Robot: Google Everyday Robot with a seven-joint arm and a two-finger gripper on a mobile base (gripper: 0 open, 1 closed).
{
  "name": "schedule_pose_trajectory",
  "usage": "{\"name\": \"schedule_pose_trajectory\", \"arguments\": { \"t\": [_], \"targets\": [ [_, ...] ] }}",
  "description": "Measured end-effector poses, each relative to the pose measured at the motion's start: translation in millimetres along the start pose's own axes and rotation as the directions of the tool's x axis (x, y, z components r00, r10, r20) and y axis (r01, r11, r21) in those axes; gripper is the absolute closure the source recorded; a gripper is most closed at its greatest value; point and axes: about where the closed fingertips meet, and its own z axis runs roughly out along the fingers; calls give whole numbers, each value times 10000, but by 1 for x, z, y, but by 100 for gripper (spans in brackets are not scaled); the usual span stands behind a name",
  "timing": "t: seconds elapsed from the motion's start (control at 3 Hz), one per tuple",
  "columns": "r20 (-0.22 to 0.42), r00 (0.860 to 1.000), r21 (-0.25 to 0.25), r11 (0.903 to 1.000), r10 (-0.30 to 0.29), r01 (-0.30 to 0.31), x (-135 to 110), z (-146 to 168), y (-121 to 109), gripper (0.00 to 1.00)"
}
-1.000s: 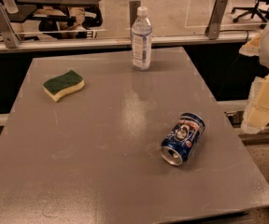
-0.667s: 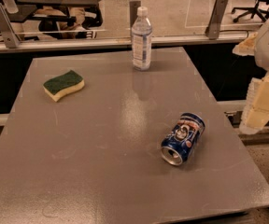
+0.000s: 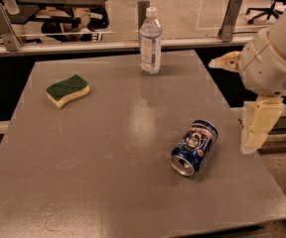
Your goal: Place pepsi can upright
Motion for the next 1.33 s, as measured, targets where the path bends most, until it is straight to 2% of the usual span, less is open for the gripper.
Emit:
{"name": "schedule_pose_trajectory", "arguments": {
  "t": [0.33,0.67,1.0,1.33],
  "targets": [
    [370,9784,-504,9775,-2034,2051,-18,27,7,0],
    [648,9257,-1128,9189,-3728,3780,-32,52,17,0],
    [938,8637,-1800,8448,-4952,5039,-42,76,29,0],
    [1201,8168,-2265,7854,-5643,5760,-49,92,39,0]
  ]
}}
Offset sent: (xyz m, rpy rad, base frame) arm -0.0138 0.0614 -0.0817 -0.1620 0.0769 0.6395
